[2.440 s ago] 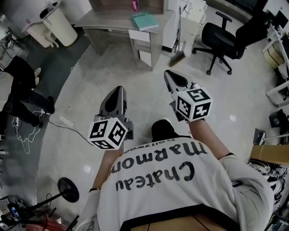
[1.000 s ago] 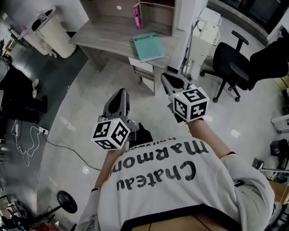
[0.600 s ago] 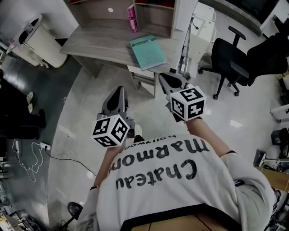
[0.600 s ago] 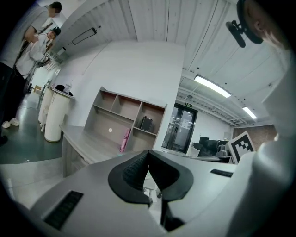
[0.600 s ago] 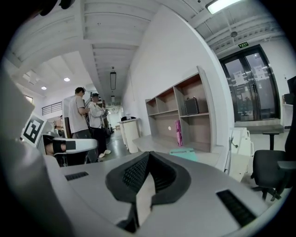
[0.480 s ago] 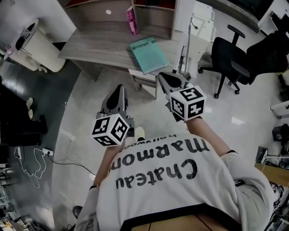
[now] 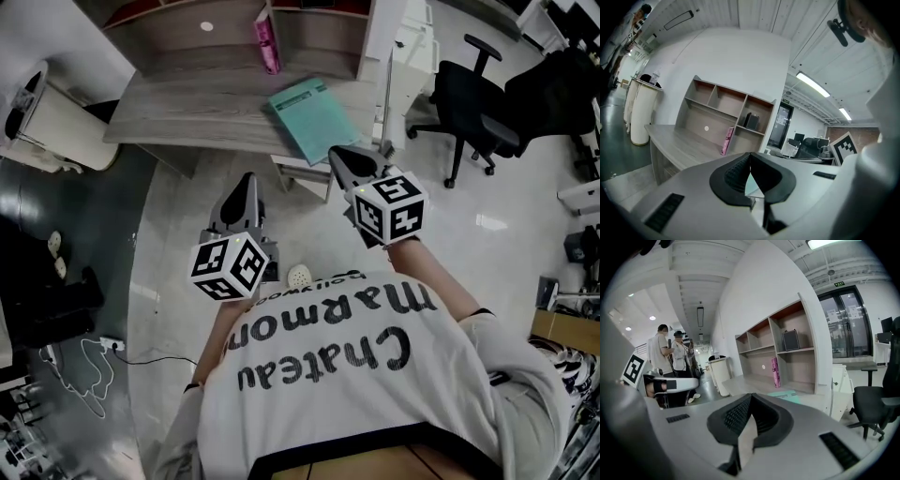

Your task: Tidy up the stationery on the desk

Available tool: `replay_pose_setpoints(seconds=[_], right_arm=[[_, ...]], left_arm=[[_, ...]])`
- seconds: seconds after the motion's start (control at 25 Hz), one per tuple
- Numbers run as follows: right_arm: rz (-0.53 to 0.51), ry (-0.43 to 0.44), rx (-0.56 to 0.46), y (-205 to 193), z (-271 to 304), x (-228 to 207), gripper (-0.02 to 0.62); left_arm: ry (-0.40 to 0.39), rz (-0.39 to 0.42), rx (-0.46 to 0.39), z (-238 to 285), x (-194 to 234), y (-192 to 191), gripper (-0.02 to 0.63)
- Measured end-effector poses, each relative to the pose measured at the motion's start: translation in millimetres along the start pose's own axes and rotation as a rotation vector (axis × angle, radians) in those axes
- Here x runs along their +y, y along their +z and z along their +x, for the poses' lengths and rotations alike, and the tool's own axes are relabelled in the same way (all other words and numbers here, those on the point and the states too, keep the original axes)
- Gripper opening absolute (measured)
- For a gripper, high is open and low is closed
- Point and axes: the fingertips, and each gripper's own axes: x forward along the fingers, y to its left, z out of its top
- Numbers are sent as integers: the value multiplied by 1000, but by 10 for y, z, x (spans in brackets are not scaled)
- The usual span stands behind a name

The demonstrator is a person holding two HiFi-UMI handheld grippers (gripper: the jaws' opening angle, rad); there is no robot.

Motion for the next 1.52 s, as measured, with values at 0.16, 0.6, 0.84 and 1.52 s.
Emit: replay_pose_setpoints(seconds=[0.16,0.6,0.84,1.52], right_arm=[[37,-39,10,-35,246,-37,11],[201,-126,82,-602,658,-108,11],[297,-149,157,-1055,777,-139,11],[1076,-172,-30,-1662,1189,-599,288]], left_arm=[[-33,13,22,144,208,44,17],[-55,-27,160,373,804,-378,17],[-51,-58,241,334,960,-710,17],[-13,-104,325,268,1355,-1029,17]])
